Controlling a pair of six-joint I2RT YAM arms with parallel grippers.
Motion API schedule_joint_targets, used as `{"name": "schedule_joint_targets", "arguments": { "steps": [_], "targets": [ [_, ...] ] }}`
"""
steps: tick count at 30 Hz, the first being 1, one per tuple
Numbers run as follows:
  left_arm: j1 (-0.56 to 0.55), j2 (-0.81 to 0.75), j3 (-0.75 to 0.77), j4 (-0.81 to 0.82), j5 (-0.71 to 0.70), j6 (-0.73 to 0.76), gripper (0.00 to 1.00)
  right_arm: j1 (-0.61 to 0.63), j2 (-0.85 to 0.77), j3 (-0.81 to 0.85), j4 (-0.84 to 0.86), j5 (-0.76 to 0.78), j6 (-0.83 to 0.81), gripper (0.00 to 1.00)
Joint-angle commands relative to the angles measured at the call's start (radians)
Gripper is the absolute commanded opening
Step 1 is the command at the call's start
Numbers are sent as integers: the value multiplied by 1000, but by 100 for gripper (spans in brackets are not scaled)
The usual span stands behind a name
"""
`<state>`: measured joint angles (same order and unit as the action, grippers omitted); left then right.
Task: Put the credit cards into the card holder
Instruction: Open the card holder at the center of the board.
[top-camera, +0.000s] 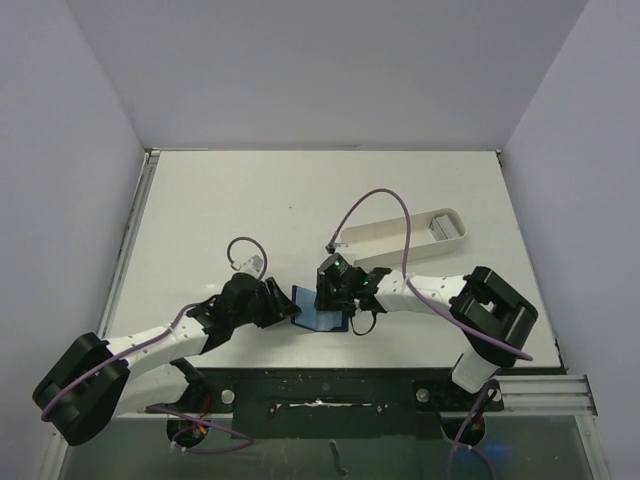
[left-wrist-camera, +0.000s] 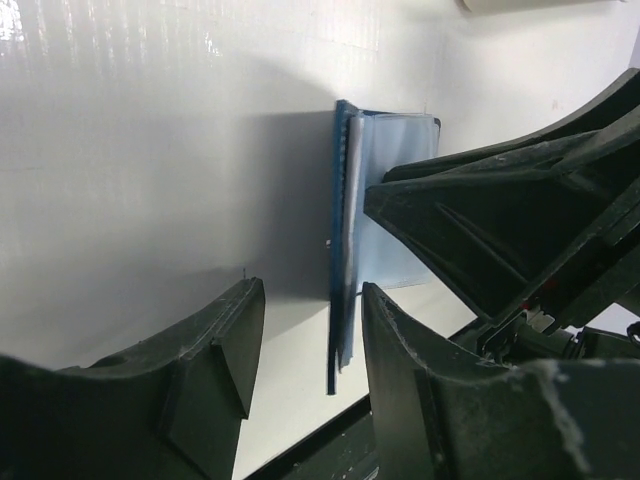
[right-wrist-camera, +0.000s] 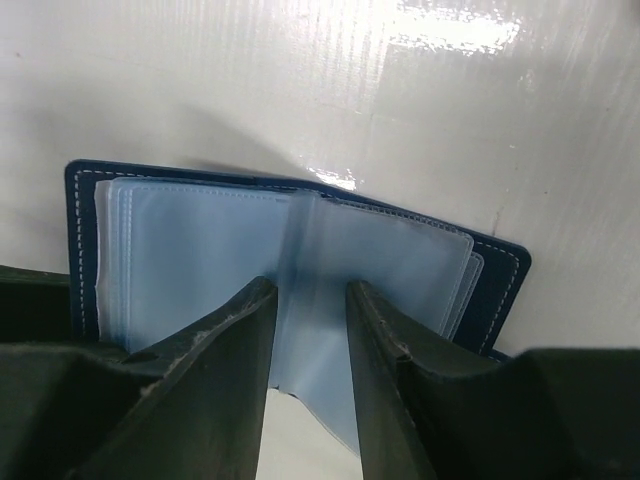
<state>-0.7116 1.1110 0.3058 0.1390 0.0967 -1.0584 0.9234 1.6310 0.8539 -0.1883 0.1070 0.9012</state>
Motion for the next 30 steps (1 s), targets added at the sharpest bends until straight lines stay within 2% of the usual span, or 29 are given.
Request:
{"name": "schedule_joint_targets", "arguments": {
  "steps": [1, 7, 12, 15, 25, 30],
  "targets": [
    [4, 22, 55, 26, -11, 34, 42, 3, 38, 45, 10, -5, -13, 36],
    [4, 62, 77, 19, -23, 59, 40, 9, 68, 62, -11, -1, -8, 38],
    [4, 70, 89, -10, -38, 79, 11, 6, 43, 70, -64, 29, -19, 39],
    [4, 50, 85, -10, -35, 81, 0, 5, -3, 82, -106, 65, -35, 39],
    [4, 22, 57, -10, -36, 65, 0, 14, -3, -7, -138, 102, 20, 37],
    [4, -1, 49, -19, -47, 59, 0, 37, -4, -1, -206, 172, 45, 36]
  ]
}}
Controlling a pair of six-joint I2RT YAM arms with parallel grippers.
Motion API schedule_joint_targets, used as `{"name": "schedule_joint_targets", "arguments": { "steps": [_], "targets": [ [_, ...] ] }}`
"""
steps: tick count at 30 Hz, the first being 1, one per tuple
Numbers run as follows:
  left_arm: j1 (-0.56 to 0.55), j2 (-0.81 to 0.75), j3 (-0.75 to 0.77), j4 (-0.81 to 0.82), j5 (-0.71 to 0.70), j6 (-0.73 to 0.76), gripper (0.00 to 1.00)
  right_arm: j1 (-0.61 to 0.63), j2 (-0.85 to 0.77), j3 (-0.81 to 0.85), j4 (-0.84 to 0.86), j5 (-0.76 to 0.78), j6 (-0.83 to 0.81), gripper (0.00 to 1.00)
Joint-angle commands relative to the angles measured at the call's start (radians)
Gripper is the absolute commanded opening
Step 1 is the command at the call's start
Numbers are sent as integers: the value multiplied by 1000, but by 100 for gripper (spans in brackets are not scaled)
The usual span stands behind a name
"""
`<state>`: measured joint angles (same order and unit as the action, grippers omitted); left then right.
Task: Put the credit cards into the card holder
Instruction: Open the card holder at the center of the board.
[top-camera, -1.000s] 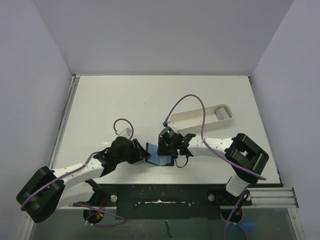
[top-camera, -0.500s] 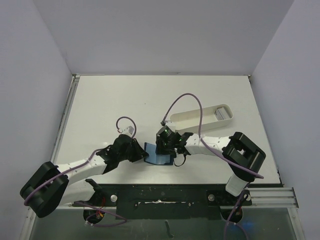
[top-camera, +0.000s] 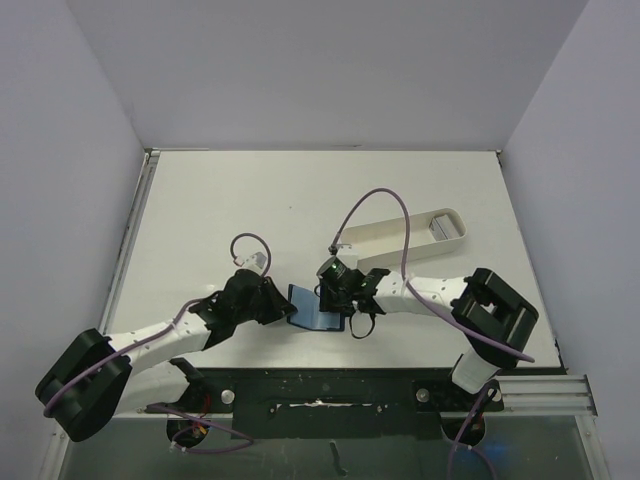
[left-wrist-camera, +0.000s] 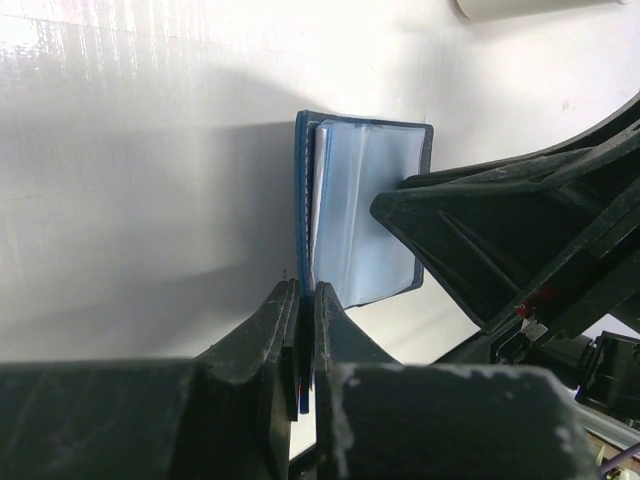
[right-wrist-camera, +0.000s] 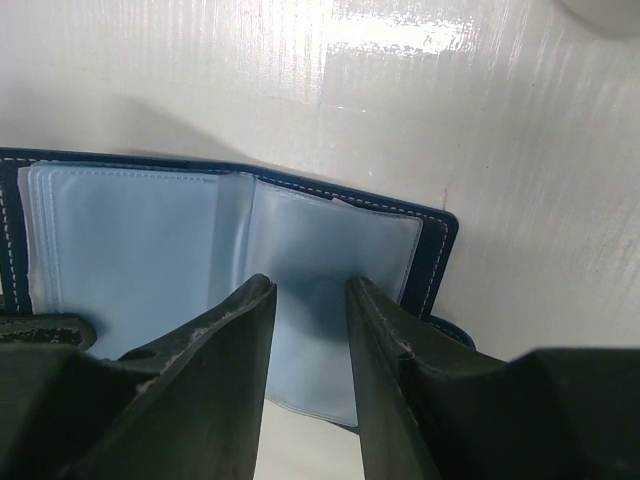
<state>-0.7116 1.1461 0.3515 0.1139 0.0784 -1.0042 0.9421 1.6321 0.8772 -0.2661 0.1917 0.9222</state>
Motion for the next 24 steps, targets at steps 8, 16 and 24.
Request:
{"name": "schedule_joint_targets", "arguments": {
  "steps": [8, 16, 24],
  "targets": [
    [4, -68, 3, -14, -38, -5, 0, 53, -25, 18, -254, 174, 53, 34],
    [4, -74, -8, 5, -20, -2, 0, 38, -164, 76, -192, 205, -73, 39],
    [3, -104, -28, 36, 12, 0, 0, -187, -300, 131, -182, 140, -292, 40]
  ]
}}
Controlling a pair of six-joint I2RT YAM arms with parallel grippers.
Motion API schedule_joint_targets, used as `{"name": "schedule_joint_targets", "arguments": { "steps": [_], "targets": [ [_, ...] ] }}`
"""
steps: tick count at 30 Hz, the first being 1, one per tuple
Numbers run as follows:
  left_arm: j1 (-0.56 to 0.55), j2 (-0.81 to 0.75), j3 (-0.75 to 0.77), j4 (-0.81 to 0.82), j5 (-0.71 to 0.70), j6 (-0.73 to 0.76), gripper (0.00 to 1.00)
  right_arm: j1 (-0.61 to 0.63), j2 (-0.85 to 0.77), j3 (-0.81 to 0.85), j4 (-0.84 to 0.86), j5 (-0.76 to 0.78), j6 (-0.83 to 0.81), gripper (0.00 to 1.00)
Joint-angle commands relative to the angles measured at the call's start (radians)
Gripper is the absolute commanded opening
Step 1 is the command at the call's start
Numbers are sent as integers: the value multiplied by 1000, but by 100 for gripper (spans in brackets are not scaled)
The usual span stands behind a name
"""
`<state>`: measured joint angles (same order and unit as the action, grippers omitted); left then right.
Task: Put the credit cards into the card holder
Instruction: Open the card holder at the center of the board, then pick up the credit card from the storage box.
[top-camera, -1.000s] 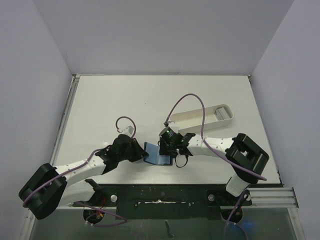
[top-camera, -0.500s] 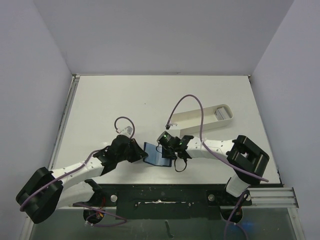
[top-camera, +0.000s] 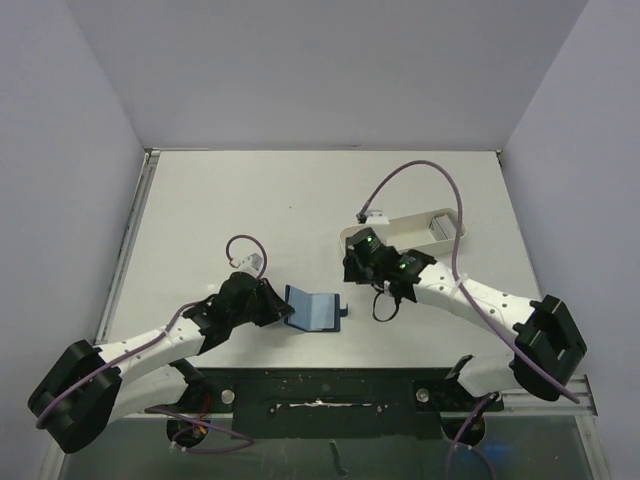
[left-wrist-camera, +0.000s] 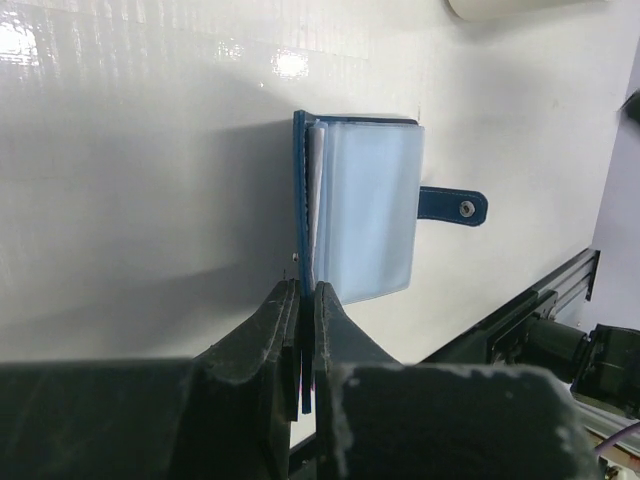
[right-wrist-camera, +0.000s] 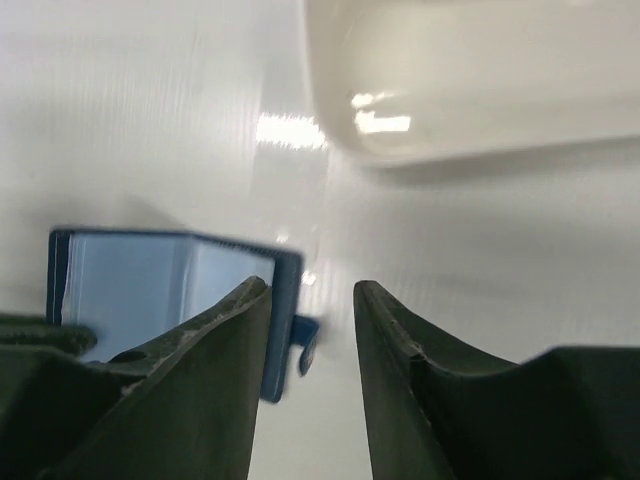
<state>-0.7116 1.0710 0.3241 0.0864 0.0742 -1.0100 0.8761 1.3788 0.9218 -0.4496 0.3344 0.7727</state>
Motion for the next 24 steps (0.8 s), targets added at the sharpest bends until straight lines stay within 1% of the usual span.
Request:
{"name": "schedule_joint_targets", "arguments": {
  "steps": [1, 5, 8, 11, 13, 16, 24],
  "targets": [
    [2, -31, 0, 65, 19, 7, 0, -156, -45, 109, -19, 2, -171, 41],
    [3, -35, -2, 76, 34, 7, 0, -295, -21, 187, -93, 63, -273, 43],
    [3, -45, -3, 81, 43, 8, 0, -436, 14, 226, -123, 113, -336, 44],
    [2, -61, -5, 77, 49, 8, 0, -544, 55, 265, -131, 177, -403, 46],
    [3, -69, -6, 76, 50, 10, 0, -601, 94, 289, -115, 184, -467, 46],
    [3, -71, -10, 80, 60, 13, 0, -648, 162, 327, -91, 202, -542, 46],
    [2, -67, -15, 105, 86, 18, 0, -686, 318, 367, -17, 223, -689, 47]
  ]
}}
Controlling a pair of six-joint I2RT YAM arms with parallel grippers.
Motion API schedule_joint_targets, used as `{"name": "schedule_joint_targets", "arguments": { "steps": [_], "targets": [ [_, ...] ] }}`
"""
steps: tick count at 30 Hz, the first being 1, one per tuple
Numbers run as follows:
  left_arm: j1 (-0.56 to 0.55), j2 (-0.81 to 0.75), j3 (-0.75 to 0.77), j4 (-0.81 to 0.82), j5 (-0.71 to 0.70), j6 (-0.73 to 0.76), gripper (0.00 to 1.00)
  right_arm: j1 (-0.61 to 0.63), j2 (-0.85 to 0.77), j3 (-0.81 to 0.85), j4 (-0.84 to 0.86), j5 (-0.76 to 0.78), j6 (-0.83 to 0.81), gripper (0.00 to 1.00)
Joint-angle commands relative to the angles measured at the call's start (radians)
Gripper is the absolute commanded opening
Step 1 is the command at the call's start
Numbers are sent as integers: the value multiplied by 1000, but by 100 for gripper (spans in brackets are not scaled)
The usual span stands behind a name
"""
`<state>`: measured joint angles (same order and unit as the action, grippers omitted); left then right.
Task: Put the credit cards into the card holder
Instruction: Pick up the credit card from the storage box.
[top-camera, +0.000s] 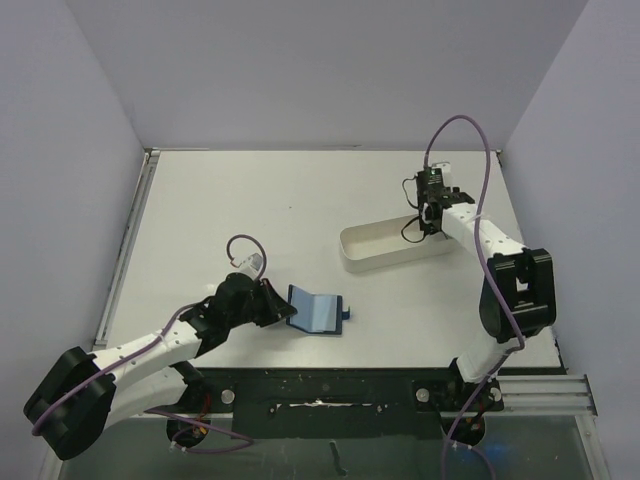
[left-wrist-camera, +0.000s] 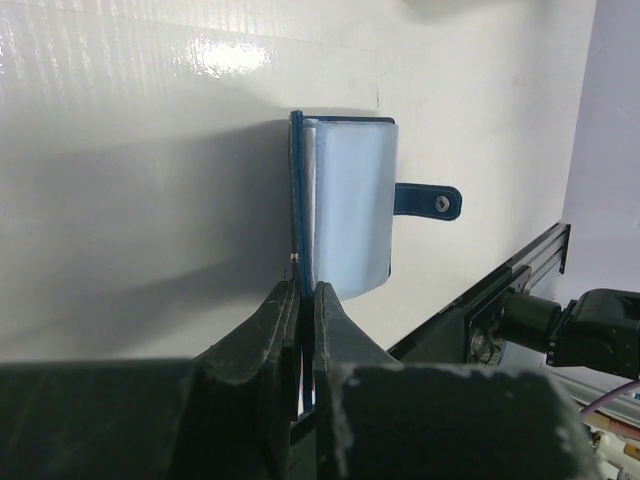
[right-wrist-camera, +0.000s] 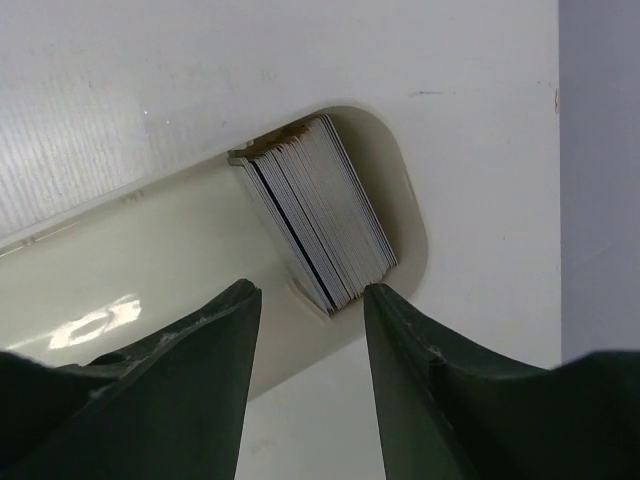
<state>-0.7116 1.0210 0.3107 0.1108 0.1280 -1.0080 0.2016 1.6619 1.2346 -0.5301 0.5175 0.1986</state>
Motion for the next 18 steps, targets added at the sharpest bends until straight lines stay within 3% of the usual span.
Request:
{"name": "schedule_joint_targets", "arguments": {
  "steps": [1, 18],
  "targets": [
    [3, -17, -3, 85, 33, 18, 0, -11, 50, 56, 72, 42, -129, 47],
    [9, -30, -15, 84, 41, 21, 0, -22, 199, 53, 117, 116, -197, 46]
  ]
}}
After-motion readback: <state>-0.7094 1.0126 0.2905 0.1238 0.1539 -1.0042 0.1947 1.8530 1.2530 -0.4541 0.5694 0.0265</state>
